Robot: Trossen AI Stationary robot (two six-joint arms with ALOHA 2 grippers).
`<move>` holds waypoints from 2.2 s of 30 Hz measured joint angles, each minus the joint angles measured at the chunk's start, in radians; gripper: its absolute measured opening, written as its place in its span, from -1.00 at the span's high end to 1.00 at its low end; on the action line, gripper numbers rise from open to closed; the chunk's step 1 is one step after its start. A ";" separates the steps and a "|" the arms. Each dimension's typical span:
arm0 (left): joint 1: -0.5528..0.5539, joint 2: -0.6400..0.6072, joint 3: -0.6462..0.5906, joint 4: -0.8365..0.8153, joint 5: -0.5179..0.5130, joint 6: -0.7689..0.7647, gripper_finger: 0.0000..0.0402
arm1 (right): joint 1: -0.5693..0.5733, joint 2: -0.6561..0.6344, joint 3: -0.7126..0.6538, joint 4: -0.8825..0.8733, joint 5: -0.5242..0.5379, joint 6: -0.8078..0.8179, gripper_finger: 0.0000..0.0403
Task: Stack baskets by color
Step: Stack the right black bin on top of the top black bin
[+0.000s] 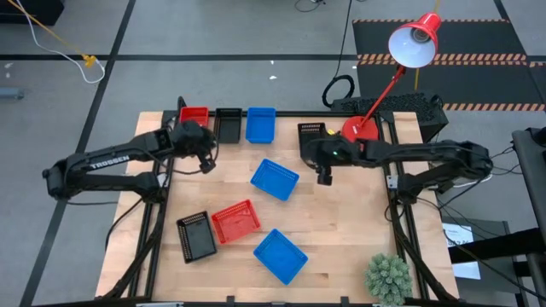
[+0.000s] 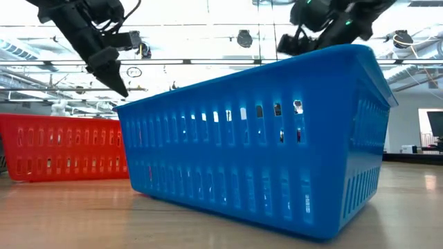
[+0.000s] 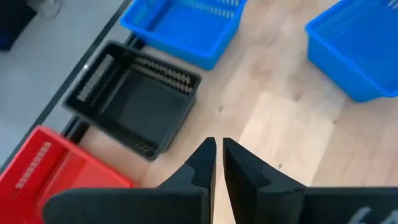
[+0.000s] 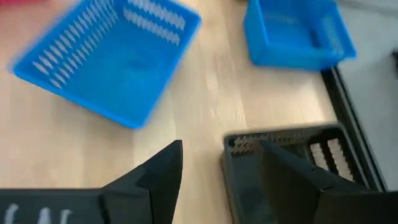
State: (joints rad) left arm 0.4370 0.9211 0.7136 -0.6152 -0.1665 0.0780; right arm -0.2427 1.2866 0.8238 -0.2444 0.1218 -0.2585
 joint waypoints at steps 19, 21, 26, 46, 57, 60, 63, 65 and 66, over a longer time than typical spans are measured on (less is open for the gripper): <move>-0.097 0.001 0.000 0.133 -0.018 0.058 0.57 | -0.192 0.103 0.013 -0.192 -0.075 -0.185 0.04; -0.097 0.001 0.000 0.149 -0.017 0.058 0.53 | -0.202 0.103 0.012 -0.208 -0.075 -0.199 0.08; -0.100 0.001 0.000 0.175 -0.018 0.074 0.49 | -0.215 0.104 -0.012 -0.194 -0.075 -0.238 0.22; -0.119 0.002 0.000 0.206 -0.017 0.084 0.48 | -0.215 0.184 -0.033 -0.151 -0.072 -0.270 0.59; -0.119 0.002 0.000 0.229 -0.018 0.083 0.48 | -0.206 0.190 -0.033 -0.126 -0.066 -0.187 0.98; -0.119 0.002 0.000 0.275 -0.017 0.097 0.48 | -0.182 0.165 -0.033 -0.113 -0.063 -0.122 0.94; -0.119 0.005 0.000 0.335 -0.006 0.108 0.48 | -0.149 0.142 -0.033 -0.075 -0.064 -0.044 0.94; -0.126 0.020 0.000 0.382 0.028 0.121 0.48 | -0.120 0.131 -0.033 -0.044 -0.064 0.005 0.96; -0.133 0.029 0.000 0.396 0.045 0.138 0.48 | -0.104 0.128 -0.033 -0.025 -0.063 0.025 0.98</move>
State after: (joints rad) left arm 0.3038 0.9497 0.7139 -0.2187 -0.1211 0.2158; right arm -0.3467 1.4150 0.7910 -0.2694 0.0585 -0.2332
